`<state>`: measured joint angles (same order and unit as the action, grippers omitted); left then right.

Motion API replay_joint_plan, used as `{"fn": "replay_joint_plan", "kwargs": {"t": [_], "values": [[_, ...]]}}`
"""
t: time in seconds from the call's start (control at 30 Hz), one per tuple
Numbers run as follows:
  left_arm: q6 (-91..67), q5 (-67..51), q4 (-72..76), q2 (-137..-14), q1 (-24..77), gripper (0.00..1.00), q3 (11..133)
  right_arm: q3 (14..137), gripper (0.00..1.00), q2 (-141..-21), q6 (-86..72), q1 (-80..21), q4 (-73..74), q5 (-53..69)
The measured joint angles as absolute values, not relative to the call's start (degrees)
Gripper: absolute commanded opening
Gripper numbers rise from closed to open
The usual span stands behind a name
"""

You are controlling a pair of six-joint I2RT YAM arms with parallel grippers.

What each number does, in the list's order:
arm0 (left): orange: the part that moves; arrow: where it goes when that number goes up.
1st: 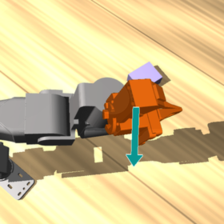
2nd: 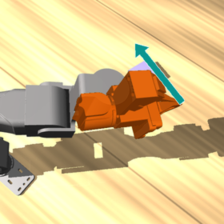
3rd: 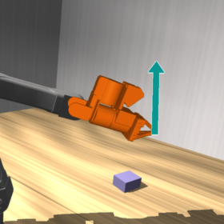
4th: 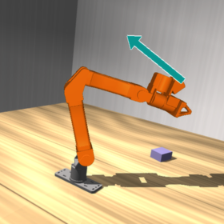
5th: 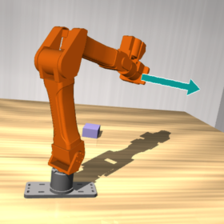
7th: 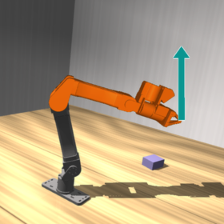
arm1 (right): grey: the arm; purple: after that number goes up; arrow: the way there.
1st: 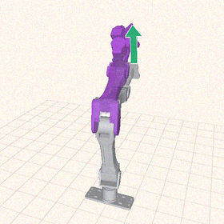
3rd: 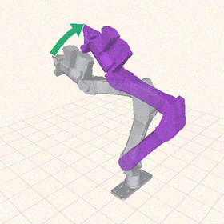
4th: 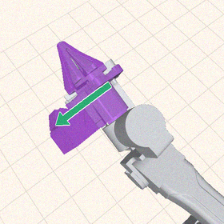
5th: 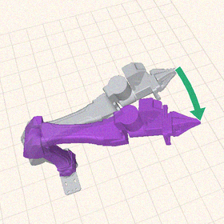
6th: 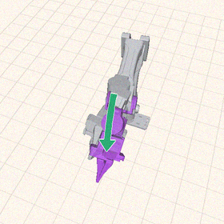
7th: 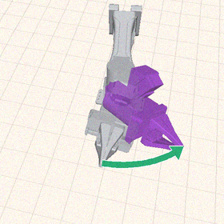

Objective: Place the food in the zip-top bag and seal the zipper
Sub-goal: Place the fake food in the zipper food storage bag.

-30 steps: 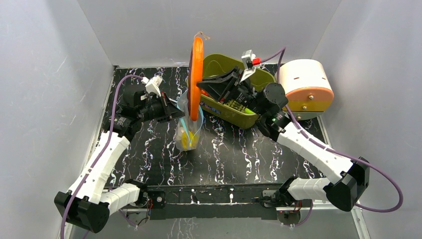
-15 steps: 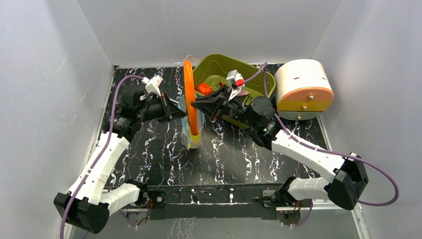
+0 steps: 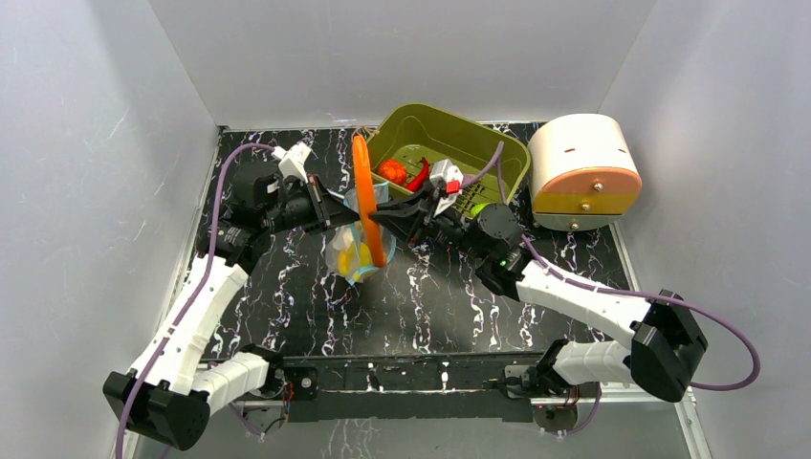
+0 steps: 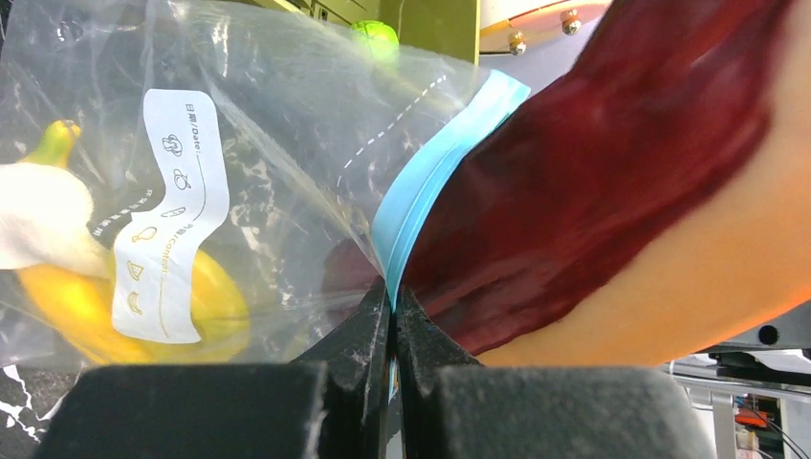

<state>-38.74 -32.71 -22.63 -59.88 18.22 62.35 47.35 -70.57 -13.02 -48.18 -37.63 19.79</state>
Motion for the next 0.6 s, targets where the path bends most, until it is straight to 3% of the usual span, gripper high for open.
{"fn": "replay_joint_plan", "kwargs": {"t": [0.6], "values": [[-41.5,-34.24,-22.31,-57.69,18.22,0.0,60.93,46.68,0.0,-73.87,-1.54,-48.64,-51.86,20.75]]}}
